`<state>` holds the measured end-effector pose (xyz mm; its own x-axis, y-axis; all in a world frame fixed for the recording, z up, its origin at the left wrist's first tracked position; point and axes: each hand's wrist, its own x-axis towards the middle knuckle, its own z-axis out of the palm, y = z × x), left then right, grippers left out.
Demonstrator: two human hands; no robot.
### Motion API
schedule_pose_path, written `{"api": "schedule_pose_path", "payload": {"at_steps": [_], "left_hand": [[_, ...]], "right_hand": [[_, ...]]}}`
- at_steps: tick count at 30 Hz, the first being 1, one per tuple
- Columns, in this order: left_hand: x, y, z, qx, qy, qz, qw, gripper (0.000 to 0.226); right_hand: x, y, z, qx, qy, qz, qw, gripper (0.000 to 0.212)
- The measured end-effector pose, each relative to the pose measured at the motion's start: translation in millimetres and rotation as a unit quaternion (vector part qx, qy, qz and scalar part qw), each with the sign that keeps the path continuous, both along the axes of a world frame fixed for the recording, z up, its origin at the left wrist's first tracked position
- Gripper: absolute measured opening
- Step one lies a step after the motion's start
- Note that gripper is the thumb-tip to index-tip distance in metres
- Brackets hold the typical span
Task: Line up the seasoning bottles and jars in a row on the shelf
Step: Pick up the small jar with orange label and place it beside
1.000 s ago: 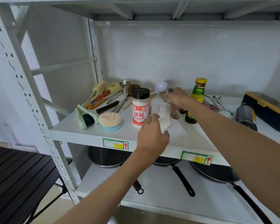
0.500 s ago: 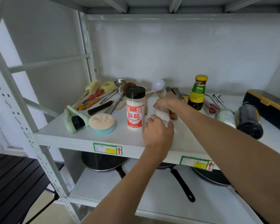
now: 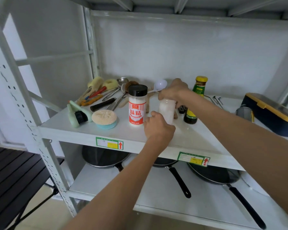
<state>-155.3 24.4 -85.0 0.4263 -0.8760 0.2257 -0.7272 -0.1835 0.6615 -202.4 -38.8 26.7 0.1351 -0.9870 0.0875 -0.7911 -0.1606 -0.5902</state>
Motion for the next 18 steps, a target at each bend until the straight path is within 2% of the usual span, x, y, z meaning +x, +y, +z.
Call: {"api": "schedule_pose_path", "payload": {"at_steps": [3, 9, 12, 16, 18], "left_hand": [[2.1, -2.6, -5.5, 0.015, -0.005, -0.009, 1.000, 0.059], [13.9, -10.0, -3.0, 0.028, -0.022, -0.031, 0.999, 0.055], [13.1, -9.1, -7.9, 0.029, -0.021, -0.024, 0.999, 0.057], [12.0, -8.5, -9.5, 0.022, -0.009, -0.014, 1.000, 0.088], [9.9, -9.4, -7.1, 0.009, 0.001, -0.016, 1.000, 0.094]], "right_hand": [[-4.6, 1.8, -3.6, 0.015, 0.017, 0.001, 1.000, 0.047], [-5.1, 7.5, -12.0, -0.030, 0.077, 0.017, 0.996, 0.056], [-11.0, 9.4, -4.1, 0.013, 0.054, 0.071, 0.996, 0.043], [-15.2, 7.7, 12.4, 0.045, 0.070, 0.128, 0.988, 0.021], [-15.8, 6.5, 16.2, 0.040, 0.092, 0.140, 0.985, 0.017]]}}
